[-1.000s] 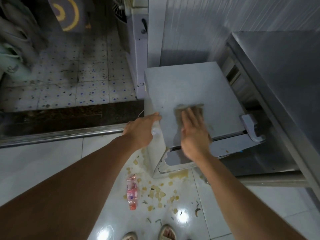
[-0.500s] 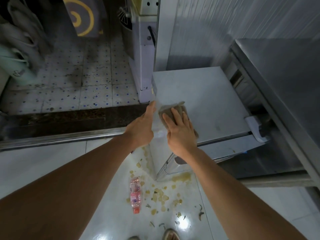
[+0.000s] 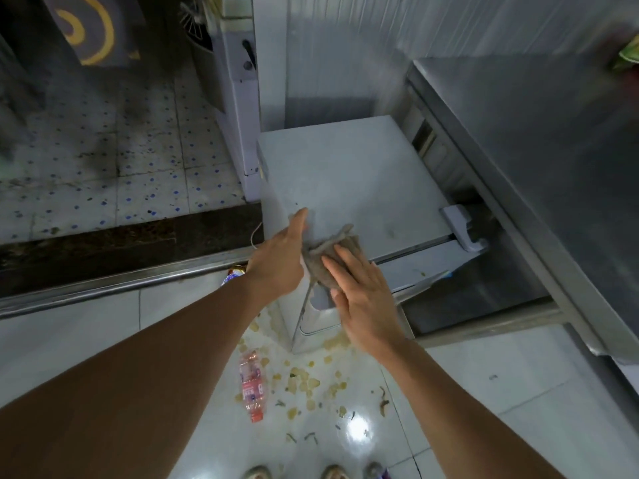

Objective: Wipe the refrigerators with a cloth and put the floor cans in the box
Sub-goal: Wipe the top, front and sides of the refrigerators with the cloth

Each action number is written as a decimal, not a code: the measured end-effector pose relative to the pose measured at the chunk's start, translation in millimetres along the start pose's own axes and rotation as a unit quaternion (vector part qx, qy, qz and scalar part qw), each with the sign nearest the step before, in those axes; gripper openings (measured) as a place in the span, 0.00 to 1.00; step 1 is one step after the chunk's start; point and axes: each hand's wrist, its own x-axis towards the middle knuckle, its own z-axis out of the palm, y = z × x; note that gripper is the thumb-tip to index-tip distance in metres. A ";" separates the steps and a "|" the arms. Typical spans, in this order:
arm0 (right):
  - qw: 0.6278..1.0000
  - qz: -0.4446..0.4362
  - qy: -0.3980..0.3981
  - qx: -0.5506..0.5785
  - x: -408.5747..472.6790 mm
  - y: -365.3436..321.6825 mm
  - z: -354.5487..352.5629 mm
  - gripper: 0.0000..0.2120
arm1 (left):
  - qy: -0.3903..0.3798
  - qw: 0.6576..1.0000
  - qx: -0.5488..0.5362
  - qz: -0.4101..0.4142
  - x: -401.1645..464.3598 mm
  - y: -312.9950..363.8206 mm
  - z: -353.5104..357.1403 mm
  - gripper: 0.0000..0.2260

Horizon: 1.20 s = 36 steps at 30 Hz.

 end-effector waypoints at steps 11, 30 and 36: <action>0.980 0.184 0.000 -0.081 45.1 103.2 -37.5 0.25 | 0.028 0.992 0.109 -0.060 2.6 21.1 0.9 0.28; 0.983 0.176 0.028 -0.046 12.5 124.0 -54.0 0.31 | 0.067 0.989 0.110 -0.077 -5.6 33.4 26.5 0.28; 0.994 0.094 0.060 0.018 -19.1 72.9 -21.8 0.30 | 0.079 0.985 0.111 -0.103 -6.9 42.1 28.3 0.28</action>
